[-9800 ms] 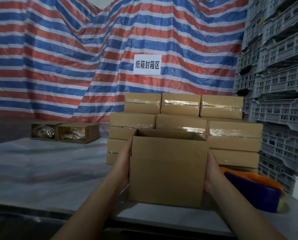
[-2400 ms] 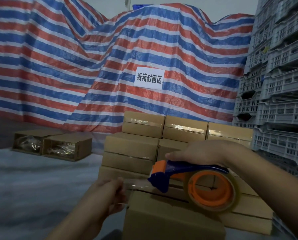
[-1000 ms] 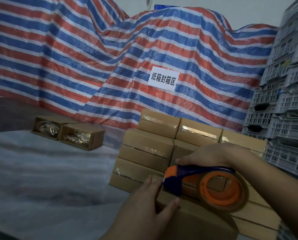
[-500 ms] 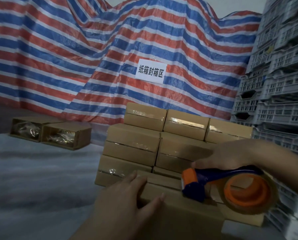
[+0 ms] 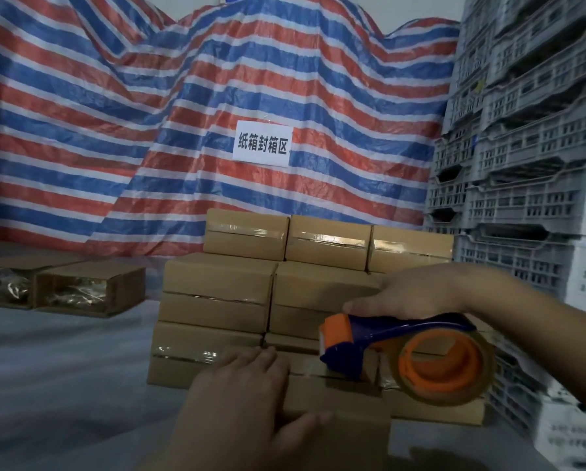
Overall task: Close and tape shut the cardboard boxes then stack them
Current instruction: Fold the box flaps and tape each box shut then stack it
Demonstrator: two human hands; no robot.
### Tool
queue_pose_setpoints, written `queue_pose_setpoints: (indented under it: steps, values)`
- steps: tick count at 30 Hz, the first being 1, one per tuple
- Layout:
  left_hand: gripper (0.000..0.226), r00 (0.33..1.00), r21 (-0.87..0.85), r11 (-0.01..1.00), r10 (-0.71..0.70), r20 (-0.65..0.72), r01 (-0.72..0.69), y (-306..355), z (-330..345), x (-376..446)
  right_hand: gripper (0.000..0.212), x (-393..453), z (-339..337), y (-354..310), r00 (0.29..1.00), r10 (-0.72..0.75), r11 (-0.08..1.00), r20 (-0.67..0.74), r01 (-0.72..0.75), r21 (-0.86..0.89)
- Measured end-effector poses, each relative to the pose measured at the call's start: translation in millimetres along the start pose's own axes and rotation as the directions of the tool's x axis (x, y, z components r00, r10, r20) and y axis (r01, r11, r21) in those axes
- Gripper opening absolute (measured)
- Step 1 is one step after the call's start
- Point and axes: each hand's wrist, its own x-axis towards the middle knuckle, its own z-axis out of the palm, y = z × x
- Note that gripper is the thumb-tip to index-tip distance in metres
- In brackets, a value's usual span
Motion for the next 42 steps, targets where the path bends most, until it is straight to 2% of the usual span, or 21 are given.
queue_pose_setpoints:
  steps: [4, 7, 9, 11, 14, 17, 19, 22, 24, 26, 28, 29, 30, 31, 32, 34, 35, 37, 39, 40, 42]
  values:
    - [0.095, 1.000, 0.034, 0.999, 0.016, 0.017, -0.017, 1.4, -4.1, -4.0, 0.076, -8.9, 1.7, 36.5, 0.999, 0.035, 0.998, -0.022, -0.034, 0.048]
    - [0.119, 0.998, 0.027, 0.998, 0.053, -0.024, -0.052, 2.3, -3.9, -6.0, 0.079, -5.0, 18.0, 51.0, 0.997, 0.078, 0.997, -0.009, -0.077, 0.027]
    - [0.123, 0.999, 0.041, 0.998, 0.052, -0.011, -0.051, 3.2, -6.0, -5.0, 0.082, 3.6, 30.5, 54.1, 0.998, 0.054, 0.998, -0.021, -0.054, 0.010]
    - [0.114, 0.999, 0.050, 0.998, 0.034, 0.034, -0.036, 6.5, -10.3, -2.1, 0.078, 9.0, 40.6, 56.1, 0.999, 0.035, 0.999, -0.026, -0.034, 0.037]
    - [0.087, 0.999, 0.055, 0.998, 0.020, 0.029, -0.022, 19.9, -18.7, 8.6, 0.072, 10.4, 44.3, 60.7, 1.000, 0.005, 0.992, -0.005, -0.004, 0.124]
    - [0.090, 0.993, 0.036, 0.993, 0.111, 0.043, -0.113, 41.5, -15.9, 20.4, 0.071, 12.7, 45.9, 63.6, 0.999, -0.032, 0.988, -0.003, 0.032, 0.150]
    - [0.095, 0.974, 0.012, 0.980, 0.194, 0.120, -0.197, 54.7, -12.2, 24.5, 0.071, 15.3, 51.4, 63.1, 0.999, -0.054, 0.984, 0.000, 0.053, 0.168]
    - [0.090, 0.967, 0.054, 0.975, 0.204, 0.153, -0.215, 59.4, -6.8, 30.2, 0.074, 11.4, 51.7, 70.9, 0.998, -0.055, 0.972, 0.025, 0.048, 0.232]
    - [0.087, 0.969, 0.058, 0.976, 0.199, 0.147, -0.209, 57.2, -6.0, 32.5, 0.081, 9.5, 50.1, 86.1, 0.997, -0.077, 0.963, 0.009, 0.072, 0.258]
    - [0.086, 0.970, 0.056, 0.977, 0.198, 0.139, -0.207, 56.1, -5.5, 32.2, 0.094, 18.9, 60.0, 94.4, 0.999, -0.035, 0.957, -0.029, 0.042, 0.287]
    - [0.085, 0.970, 0.066, 0.974, 0.206, 0.128, -0.215, 56.0, -3.4, 31.8, 0.126, 24.3, 73.2, 100.8, 0.991, -0.030, 0.931, -0.131, 0.075, 0.356]
    - [0.085, 0.969, 0.071, 0.972, 0.215, 0.121, -0.224, 55.7, -1.9, 31.2, 0.132, 27.0, 77.9, 108.2, 0.982, -0.044, 0.921, -0.183, 0.110, 0.372]
    - [0.085, 0.968, 0.073, 0.970, 0.224, 0.116, -0.233, 55.2, -0.9, 30.4, 0.118, 19.2, 77.0, 110.8, 0.978, -0.040, 0.913, -0.203, 0.119, 0.391]
    - [0.085, 0.966, 0.067, 0.968, 0.233, 0.111, -0.241, 54.4, -0.4, 29.7, 0.097, 6.6, 73.9, 112.6, 0.975, -0.032, 0.920, -0.220, 0.115, 0.375]
    - [0.084, 0.965, 0.061, 0.967, 0.241, 0.104, -0.248, 53.5, 0.0, 29.2, 0.083, -6.9, 70.6, 109.8, 0.987, -0.001, 0.939, -0.161, 0.056, 0.338]
    - [0.080, 0.963, 0.057, 0.964, 0.255, 0.085, -0.261, 53.2, -1.1, 28.1, 0.075, -18.5, 67.3, 97.7, 0.998, -0.015, 0.986, -0.064, 0.025, 0.163]
    - [0.077, 0.963, 0.054, 0.963, 0.258, 0.080, -0.263, 53.7, -1.4, 26.9, 0.069, -16.4, 70.0, 74.8, 0.998, 0.000, 0.998, -0.059, 0.003, 0.066]
    - [0.073, 0.966, 0.064, 0.965, 0.251, 0.069, -0.255, 55.2, -1.0, 24.4, 0.057, -15.4, 75.5, 46.2, 0.991, -0.009, 0.988, -0.136, -0.012, -0.151]
    - [0.071, 0.967, 0.072, 0.965, 0.248, 0.049, -0.252, 55.8, -0.3, 22.0, 0.045, -15.2, 81.3, 27.5, 0.982, 0.006, 0.909, -0.188, -0.083, -0.409]
    - [0.071, 0.968, 0.064, 0.966, 0.247, 0.052, -0.250, 55.7, -0.3, 21.2, 0.040, -14.4, 85.0, 26.5, 0.980, 0.050, 0.873, -0.193, -0.136, -0.468]
    - [0.071, 0.967, 0.055, 0.966, 0.248, 0.066, -0.251, 55.0, -0.7, 20.3, 0.048, -14.2, 100.8, 33.5, 0.970, 0.080, 0.900, -0.229, -0.169, -0.402]
